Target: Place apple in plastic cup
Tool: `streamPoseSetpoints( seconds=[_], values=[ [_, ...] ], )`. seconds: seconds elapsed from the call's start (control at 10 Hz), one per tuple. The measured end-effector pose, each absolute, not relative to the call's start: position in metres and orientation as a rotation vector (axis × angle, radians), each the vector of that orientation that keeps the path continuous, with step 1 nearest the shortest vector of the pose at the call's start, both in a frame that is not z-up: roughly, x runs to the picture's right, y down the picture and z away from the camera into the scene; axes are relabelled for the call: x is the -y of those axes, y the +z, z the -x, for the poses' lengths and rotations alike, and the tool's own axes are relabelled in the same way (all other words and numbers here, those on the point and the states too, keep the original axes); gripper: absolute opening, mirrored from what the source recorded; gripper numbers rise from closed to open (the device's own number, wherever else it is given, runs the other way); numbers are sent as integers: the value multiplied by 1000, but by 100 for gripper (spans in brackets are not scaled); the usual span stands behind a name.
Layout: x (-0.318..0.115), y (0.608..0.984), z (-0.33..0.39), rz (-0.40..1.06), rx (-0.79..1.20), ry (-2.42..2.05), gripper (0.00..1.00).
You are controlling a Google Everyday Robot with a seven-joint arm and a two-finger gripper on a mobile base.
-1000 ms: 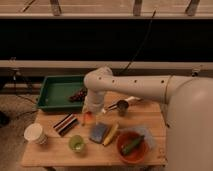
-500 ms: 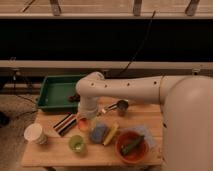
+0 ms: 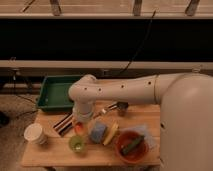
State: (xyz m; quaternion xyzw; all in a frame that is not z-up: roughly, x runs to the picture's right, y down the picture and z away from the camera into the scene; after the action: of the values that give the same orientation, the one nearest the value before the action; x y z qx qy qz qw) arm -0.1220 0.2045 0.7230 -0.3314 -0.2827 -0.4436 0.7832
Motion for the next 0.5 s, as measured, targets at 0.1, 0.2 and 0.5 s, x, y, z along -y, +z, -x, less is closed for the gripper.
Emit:
streamPoseSetpoints(
  seconds=[0.1,0.2,0.5],
  values=[
    [-205,722,124,712,610,-967,0],
    [-207,720,125,714,609,-979,0],
    [-214,713,130,719,610,-1012,0]
  ],
)
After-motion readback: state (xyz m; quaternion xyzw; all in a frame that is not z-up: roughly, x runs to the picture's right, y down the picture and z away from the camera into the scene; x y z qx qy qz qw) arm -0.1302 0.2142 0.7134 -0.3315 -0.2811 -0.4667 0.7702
